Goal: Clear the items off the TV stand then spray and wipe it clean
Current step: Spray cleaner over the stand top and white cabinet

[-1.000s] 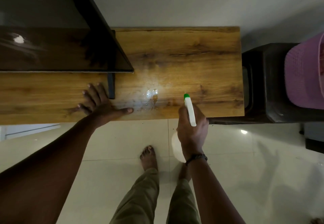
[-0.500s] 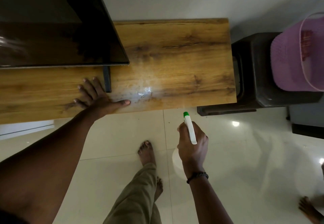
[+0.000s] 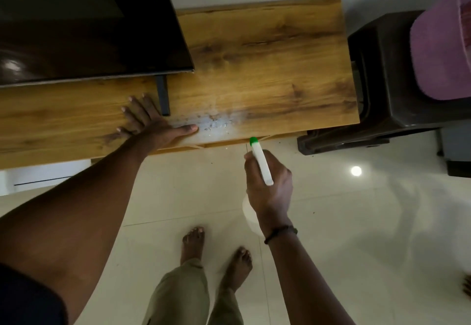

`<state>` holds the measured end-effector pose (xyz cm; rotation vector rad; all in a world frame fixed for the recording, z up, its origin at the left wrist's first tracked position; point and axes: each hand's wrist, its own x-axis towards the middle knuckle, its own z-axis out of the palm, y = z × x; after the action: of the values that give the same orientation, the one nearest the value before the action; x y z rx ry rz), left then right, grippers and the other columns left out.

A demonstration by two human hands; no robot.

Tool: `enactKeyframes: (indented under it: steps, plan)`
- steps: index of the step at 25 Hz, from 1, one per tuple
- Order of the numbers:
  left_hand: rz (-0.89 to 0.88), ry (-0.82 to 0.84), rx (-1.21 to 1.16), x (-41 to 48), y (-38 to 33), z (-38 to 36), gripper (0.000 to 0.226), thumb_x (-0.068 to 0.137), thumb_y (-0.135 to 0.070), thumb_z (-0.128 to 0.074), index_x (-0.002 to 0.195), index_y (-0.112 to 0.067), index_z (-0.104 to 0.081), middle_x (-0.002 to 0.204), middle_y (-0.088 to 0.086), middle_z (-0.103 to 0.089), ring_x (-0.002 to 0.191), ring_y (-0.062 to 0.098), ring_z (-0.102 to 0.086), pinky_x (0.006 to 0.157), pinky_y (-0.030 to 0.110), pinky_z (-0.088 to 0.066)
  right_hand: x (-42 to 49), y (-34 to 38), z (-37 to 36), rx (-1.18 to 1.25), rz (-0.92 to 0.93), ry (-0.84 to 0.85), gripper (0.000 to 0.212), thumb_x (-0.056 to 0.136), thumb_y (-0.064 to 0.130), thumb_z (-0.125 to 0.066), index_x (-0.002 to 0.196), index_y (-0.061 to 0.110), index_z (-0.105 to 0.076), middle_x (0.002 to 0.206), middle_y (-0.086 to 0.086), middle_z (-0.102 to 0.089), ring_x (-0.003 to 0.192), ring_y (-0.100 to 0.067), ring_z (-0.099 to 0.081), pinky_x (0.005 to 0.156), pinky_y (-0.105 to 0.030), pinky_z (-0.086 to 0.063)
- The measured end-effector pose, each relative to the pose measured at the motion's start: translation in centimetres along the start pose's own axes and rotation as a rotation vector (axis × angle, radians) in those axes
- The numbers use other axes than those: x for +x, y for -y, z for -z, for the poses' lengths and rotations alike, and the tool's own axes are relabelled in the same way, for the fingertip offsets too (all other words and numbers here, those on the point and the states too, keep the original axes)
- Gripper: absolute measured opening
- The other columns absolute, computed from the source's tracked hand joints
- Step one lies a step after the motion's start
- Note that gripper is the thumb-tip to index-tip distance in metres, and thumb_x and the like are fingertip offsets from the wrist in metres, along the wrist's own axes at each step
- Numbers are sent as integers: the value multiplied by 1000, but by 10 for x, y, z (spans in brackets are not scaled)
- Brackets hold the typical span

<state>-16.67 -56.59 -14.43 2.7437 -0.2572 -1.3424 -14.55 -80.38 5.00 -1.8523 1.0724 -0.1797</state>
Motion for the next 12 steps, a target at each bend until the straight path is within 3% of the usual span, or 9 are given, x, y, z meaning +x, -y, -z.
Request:
enactKeyframes:
  steps: [1, 2, 3, 5, 6, 8, 10, 12]
  plan:
    - [75, 70, -10, 16, 7, 29, 33, 88, -7, -66, 114, 14, -70, 117, 30, -70, 107, 24, -74, 85, 30, -60, 11, 11, -8, 40, -13, 3, 27, 91, 33, -59, 70, 19, -52, 56, 0, -52, 54, -33, -55, 53, -49, -52]
    - [154, 105, -8, 44, 9, 79, 68, 98, -24, -65, 143, 20, -40, 148, 38, -45, 138, 31, -54, 109, 38, -48, 24, 22, -17, 75, -16, 15, 27, 91, 32, -59, 69, 18, -52, 56, -1, -52, 54, -36, -56, 54, -50, -53]
    - [201, 46, -73, 72, -1, 134, 102, 98, -49, -62, 158, 11, -6, 166, 33, -8, 156, 37, -19, 125, 50, -24, 38, 32, -24, 99, -11, 30, 27, 90, 31, -59, 68, 17, -53, 56, -3, -52, 55, -37, -57, 53, -51, -53]
    - [160, 78, -233, 102, -43, 230, 150, 68, -88, -66, 155, -15, 32, 164, 13, 36, 153, 37, 27, 120, 60, 16, 62, 52, -36, 116, 3, 61, 28, 86, 34, -57, 69, 12, -56, 60, -11, -55, 57, -39, -58, 53, -52, -54]
    - [151, 17, -244, 103, -52, 246, 162, 48, -100, -62, 148, -24, 41, 158, 7, 46, 148, 36, 37, 111, 59, 24, 71, 60, -39, 118, 0, 71, 31, 85, 35, -56, 69, 9, -57, 63, -16, -56, 57, -37, -56, 52, -51, -53]
    - [105, -86, -212, 95, -65, 261, 167, 24, -111, -48, 136, -34, 49, 142, -2, 63, 144, 36, 44, 108, 63, 25, 81, 68, -43, 126, -21, 77, 36, 84, 37, -55, 71, 4, -56, 66, -21, -55, 55, -31, -48, 53, -49, -50]
    - [31, -49, -222, 88, -66, 256, 167, 17, -113, -41, 134, -37, 50, 123, -8, 73, 144, 36, 44, 109, 68, 24, 80, 71, -41, 105, -43, 74, 37, 83, 39, -54, 71, 4, -55, 67, -20, -57, 55, -33, -51, 55, -46, -51]
    - [65, -18, -230, 87, -63, 254, 168, 17, -114, -36, 138, -35, 48, 123, -8, 72, 144, 36, 44, 109, 68, 24, 68, 66, -38, 38, -45, 90, 34, 83, 39, -53, 74, 7, -60, 69, -17, -63, 60, -39, -62, 58, -50, -58]
